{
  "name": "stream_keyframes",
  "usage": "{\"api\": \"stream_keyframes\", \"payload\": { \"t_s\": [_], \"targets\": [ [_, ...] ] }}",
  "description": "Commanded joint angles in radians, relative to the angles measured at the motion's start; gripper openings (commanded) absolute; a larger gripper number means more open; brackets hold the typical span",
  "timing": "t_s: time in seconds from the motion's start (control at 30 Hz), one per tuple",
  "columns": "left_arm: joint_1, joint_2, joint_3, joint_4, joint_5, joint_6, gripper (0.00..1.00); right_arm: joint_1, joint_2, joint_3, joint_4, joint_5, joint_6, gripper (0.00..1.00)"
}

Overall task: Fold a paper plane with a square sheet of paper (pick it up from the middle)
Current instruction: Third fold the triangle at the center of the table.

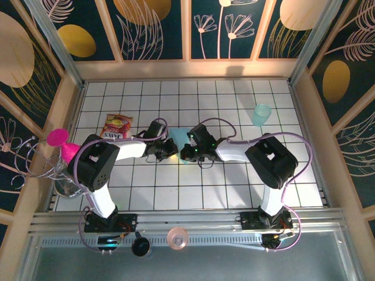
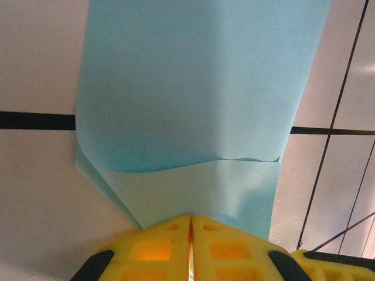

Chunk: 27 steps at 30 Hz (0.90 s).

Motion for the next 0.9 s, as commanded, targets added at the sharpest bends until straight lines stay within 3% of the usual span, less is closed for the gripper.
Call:
{"api": "stream_keyframes", "payload": {
  "t_s": [0.0, 0.6, 0.87],
  "targets": [
    [0.001, -0.009, 0.004, -0.058, 0.008, -0.006, 0.1, 0.008, 0.021, 0.024, -0.037, 0.012, -0.012, 0.03],
    [0.003, -0.012, 0.081, -0.085, 0.001, 0.026, 0.12, 0.008, 0.052, 0.026, -0.08, 0.034, -0.027, 0.02],
    [0.009, 0.015, 0.082, -0.107, -0.055, 0.039, 0.11, 0.008, 0.049, 0.025, -0.089, 0.045, -0.032, 0.02]
  ]
}}
